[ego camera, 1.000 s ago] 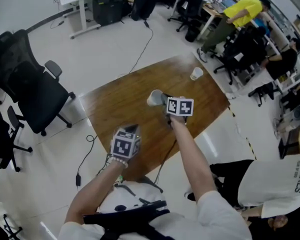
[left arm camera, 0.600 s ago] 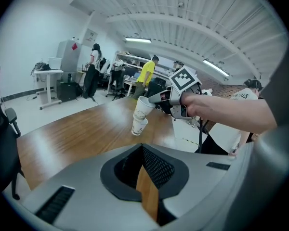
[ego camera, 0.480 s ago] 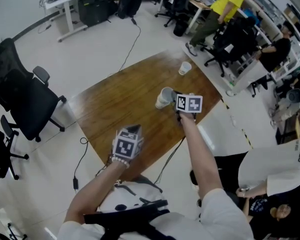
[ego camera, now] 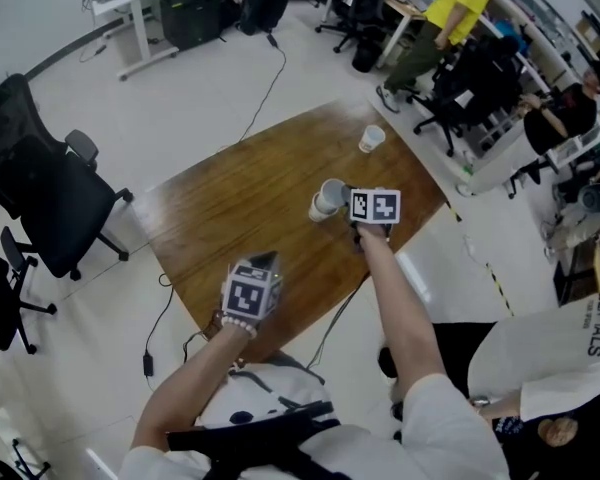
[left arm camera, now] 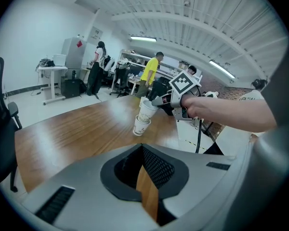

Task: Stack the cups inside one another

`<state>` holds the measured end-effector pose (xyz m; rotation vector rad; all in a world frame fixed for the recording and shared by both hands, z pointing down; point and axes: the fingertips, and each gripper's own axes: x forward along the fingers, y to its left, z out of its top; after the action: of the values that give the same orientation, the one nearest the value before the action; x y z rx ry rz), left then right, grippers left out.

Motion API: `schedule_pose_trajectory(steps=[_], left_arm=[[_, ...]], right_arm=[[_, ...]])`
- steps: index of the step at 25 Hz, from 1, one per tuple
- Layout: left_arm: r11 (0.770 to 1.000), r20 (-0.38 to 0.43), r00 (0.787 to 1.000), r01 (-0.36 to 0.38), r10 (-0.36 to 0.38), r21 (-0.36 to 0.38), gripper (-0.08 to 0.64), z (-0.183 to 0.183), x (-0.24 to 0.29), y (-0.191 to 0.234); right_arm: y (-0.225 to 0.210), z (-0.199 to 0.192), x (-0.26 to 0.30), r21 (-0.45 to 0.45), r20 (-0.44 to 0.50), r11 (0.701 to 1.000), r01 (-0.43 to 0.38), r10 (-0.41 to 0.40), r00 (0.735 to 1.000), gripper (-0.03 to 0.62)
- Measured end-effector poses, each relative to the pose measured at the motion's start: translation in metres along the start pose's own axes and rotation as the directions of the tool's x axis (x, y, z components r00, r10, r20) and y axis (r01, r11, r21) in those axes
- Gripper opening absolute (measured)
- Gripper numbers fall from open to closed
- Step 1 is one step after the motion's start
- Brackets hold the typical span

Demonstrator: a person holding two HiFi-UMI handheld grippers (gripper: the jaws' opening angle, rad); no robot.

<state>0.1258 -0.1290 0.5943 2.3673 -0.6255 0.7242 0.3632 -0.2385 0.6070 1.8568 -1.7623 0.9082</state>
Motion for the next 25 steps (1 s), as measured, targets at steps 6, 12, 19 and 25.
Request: schedule_pose_trajectory(steps=[6, 12, 19, 25], left_arm=[[1.000, -0.004, 1.000, -0.015, 0.015, -0.014, -0.009, 0.000, 0.005, 0.008], [1.000, -0.013, 1.000, -0.019, 0.019, -0.024, -0.009, -0.002, 0.011, 0.008], [0.999, -0.031, 0.999, -0.026, 0.025, -0.032, -0.009, -0.007, 0.013, 0.011], [0.999, -0.037, 0.999, -0.036, 0.034, -0.040, -0.009, -0.008, 0.014, 0.014]], right_arm=[[0.000, -0.010, 0.013, 0.003, -0.028, 1.000, -0.014, 0.014, 1.000, 0.023], [-0.006, -0.019, 0.023, 0.016, -0.045, 1.000, -0.020, 0.020, 0.999, 0.025], [-0.006, -0.027, 0.031, 0.022, -0.059, 0.999, -0.026, 0.027, 0.998, 0.025], [-0.008, -0.035, 0.040, 0.019, -0.080, 0.999, -0.028, 0.030, 0.996, 0.026]])
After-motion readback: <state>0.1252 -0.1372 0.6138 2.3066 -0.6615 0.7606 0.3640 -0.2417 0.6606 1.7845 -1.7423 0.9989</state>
